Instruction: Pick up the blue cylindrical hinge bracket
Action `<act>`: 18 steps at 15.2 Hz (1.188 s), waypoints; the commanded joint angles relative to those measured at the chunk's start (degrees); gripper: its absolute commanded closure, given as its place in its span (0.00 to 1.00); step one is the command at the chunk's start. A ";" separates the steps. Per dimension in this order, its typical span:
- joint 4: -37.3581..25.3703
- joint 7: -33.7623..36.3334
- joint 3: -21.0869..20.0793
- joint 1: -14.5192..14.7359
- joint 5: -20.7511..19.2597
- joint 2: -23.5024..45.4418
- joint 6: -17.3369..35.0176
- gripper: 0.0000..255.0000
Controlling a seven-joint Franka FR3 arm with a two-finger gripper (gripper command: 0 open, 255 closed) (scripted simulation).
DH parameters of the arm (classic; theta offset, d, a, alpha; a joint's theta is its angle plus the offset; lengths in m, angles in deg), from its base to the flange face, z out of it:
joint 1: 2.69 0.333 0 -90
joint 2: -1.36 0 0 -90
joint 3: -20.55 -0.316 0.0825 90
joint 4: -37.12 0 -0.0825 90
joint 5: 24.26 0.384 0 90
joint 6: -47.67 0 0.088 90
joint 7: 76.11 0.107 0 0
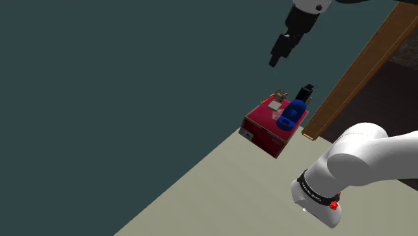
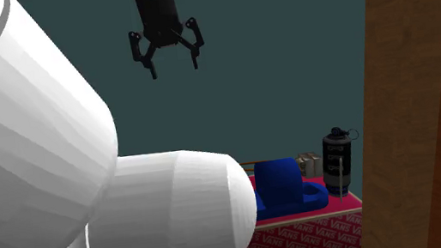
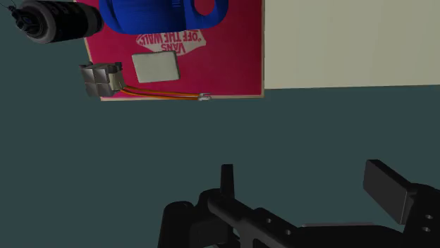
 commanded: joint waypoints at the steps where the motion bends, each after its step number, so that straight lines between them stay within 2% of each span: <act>1: 0.00 0.00 0.00 0.00 0.00 0.00 0.00 0.00; 5: 8.98 -12.61 4.03 3.11 -4.03 -7.38 1.19 0.00; 9: 16.65 -25.82 9.26 5.37 -9.66 -14.49 1.85 0.00; 13: 22.69 -39.87 15.91 6.42 -16.94 -20.70 2.38 0.00; 18: 27.32 -58.57 26.35 6.29 -28.02 -25.62 4.00 0.00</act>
